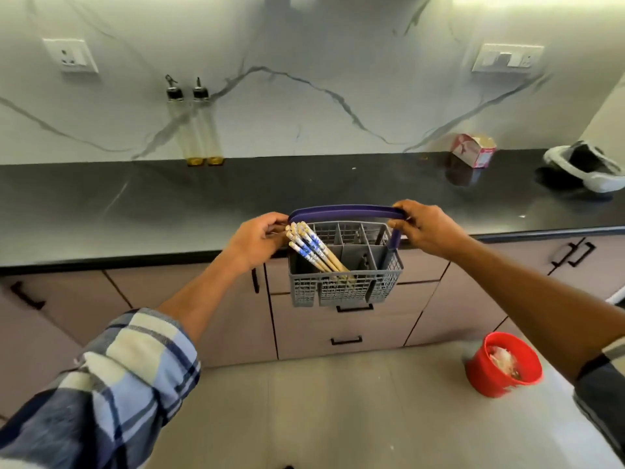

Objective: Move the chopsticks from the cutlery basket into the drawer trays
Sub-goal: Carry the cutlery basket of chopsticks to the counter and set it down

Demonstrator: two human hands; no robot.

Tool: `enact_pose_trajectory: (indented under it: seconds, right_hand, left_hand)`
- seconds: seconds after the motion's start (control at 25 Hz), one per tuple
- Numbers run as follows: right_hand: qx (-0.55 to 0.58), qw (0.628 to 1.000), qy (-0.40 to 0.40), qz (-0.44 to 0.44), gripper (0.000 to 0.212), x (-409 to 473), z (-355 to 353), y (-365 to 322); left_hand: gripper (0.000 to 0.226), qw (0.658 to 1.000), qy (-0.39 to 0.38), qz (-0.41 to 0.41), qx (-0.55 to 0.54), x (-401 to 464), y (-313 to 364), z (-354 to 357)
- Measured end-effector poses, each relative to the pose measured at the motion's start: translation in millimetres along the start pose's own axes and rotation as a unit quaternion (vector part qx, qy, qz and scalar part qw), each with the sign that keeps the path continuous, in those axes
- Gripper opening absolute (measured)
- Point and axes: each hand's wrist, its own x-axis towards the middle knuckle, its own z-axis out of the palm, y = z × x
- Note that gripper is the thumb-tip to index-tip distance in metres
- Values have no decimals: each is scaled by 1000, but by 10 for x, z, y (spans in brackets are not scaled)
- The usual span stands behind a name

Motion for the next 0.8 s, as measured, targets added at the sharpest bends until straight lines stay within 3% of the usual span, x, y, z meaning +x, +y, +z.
enact_pose_trajectory:
  seconds: [0.32,0.8]
  right_hand:
    - [12,998,53,44,23,1283,93,329]
    - [-1,1000,13,-7,25,3110,-65,1416]
  left_hand:
    - [33,999,-12,-20,22,1502,-307,-111]
    - [38,995,11,-71,70,3271,-627,245]
